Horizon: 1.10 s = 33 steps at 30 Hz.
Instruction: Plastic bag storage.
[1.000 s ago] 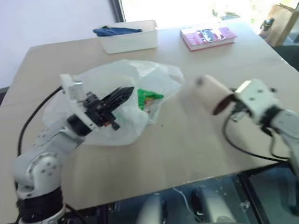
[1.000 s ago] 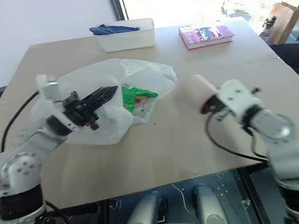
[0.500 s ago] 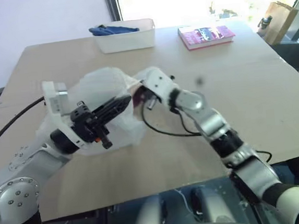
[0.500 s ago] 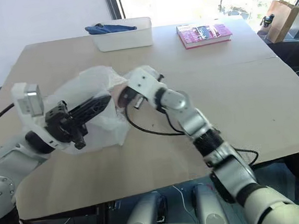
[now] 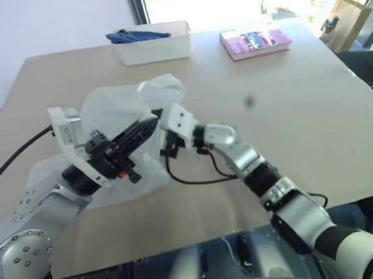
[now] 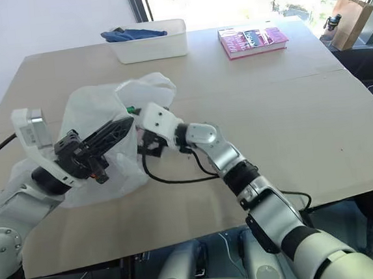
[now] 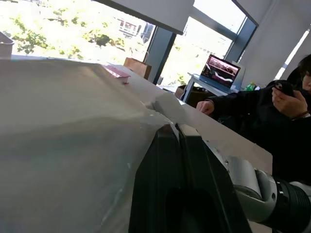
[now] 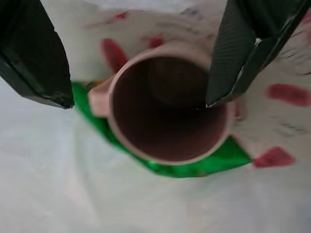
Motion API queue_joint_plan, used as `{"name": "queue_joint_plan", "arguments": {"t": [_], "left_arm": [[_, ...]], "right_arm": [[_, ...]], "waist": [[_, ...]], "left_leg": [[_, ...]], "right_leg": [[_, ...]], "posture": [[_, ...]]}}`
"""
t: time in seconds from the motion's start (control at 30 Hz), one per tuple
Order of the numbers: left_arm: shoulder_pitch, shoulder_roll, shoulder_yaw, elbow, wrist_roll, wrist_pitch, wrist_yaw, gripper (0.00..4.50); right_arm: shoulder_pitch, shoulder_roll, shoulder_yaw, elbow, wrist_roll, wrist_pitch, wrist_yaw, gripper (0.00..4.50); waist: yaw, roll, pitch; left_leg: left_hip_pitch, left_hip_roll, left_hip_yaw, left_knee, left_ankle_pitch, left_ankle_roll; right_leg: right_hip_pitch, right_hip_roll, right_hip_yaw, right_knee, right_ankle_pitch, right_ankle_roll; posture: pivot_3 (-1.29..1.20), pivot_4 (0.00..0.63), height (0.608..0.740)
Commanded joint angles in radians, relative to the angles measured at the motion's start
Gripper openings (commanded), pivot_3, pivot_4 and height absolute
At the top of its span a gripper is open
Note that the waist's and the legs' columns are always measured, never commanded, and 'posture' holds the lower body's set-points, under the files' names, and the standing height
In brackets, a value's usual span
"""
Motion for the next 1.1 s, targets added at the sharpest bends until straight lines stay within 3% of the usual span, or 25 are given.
{"name": "queue_joint_plan", "arguments": {"t": [0.03, 0.23, 0.33, 0.43, 0.7, 0.9, 1.0, 1.07, 1.1], "left_arm": [[0.011, -0.001, 0.012, -0.002, -0.017, -0.027, -0.016, 0.00], [0.055, 0.008, 0.041, 0.010, -0.035, -0.032, -0.043, 0.00], [0.066, 0.015, 0.050, 0.012, -0.041, -0.035, -0.053, 0.00], [0.074, 0.019, 0.048, 0.003, -0.046, -0.037, -0.056, 0.00], [0.127, 0.044, 0.069, -0.060, -0.124, -0.029, -0.062, 0.00], [0.269, 0.104, 0.147, -0.149, -0.246, 0.000, -0.131, 0.00], [0.313, 0.127, 0.161, -0.158, -0.258, -0.005, -0.165, 0.00], [0.316, 0.138, 0.163, -0.155, -0.271, -0.013, -0.170, 0.00], [0.316, 0.143, 0.163, -0.155, -0.274, -0.016, -0.171, 0.00]], "right_arm": [[0.022, -0.041, -0.017, -0.145, 0.013, 0.035, 0.026, 4.10], [0.087, -0.188, -0.064, -0.380, -0.022, 0.198, -0.020, 4.10], [0.037, -0.216, -0.112, -0.352, -0.063, 0.298, -0.126, 4.10], [-0.072, -0.206, -0.138, -0.162, -0.108, 0.314, -0.236, 4.10], [-0.379, -0.079, -0.187, 0.472, -0.132, 0.095, -0.362, 4.10], [-0.464, -0.029, -0.267, 0.616, -0.077, 0.008, -0.361, 4.10], [-0.476, -0.024, -0.281, 0.657, -0.085, -0.012, -0.358, 3.23], [-0.471, -0.026, -0.280, 0.673, -0.099, -0.026, -0.355, 2.45], [-0.467, -0.030, -0.276, 0.678, -0.107, -0.034, -0.350, 1.84]], "waist": [[0.001, 0.000, 0.000], [0.002, 0.000, 0.000], [0.002, 0.000, 0.000], [-0.003, 0.000, 0.000], [-0.008, 0.000, 0.000], [-0.002, 0.001, 0.000], [-0.003, 0.001, 0.001], [-0.004, 0.002, 0.001], [-0.004, 0.002, 0.001]], "left_leg": [[0.000, 0.000, 0.000, 0.000, 0.000, 0.000], [0.001, 0.000, 0.000, 0.000, 0.000, -0.001], [0.001, 0.000, 0.001, 0.001, 0.000, -0.001], [0.002, 0.000, 0.002, 0.001, 0.001, -0.001], [0.002, 0.001, 0.003, 0.000, 0.001, -0.002], [-0.008, 0.000, 0.000, -0.001, 0.001, -0.002], [-0.010, 0.000, -0.002, -0.001, 0.001, -0.002], [-0.010, 0.000, -0.003, -0.001, 0.001, -0.002], [-0.010, 0.000, -0.003, -0.001, 0.001, -0.002]], "right_leg": [[0.000, 0.000, 0.000, 0.000, 0.000, 0.000], [0.000, 0.000, 0.000, 0.003, 0.000, 0.000], [0.000, 0.000, 0.000, 0.003, 0.000, 0.000], [0.000, 0.000, 0.000, 0.003, 0.000, 0.000], [-0.001, 0.001, 0.003, 0.003, 0.000, -0.002], [-0.009, -0.001, 0.000, 0.000, 0.000, -0.002], [-0.009, -0.001, -0.002, -0.002, 0.000, -0.002], [-0.009, 0.000, -0.003, -0.002, 0.000, -0.002], [-0.008, 0.000, -0.004, -0.001, 0.000, -0.002]], "posture": [[0.00, 0.150, 0.740], [0.00, 0.150, 0.740], [0.00, 0.150, 0.740], [0.00, 0.150, 0.740], [0.00, 0.150, 0.740], [0.00, 0.150, 0.740], [0.00, 0.150, 0.740], [0.00, 0.150, 0.740], [0.00, 0.150, 0.740]]}}
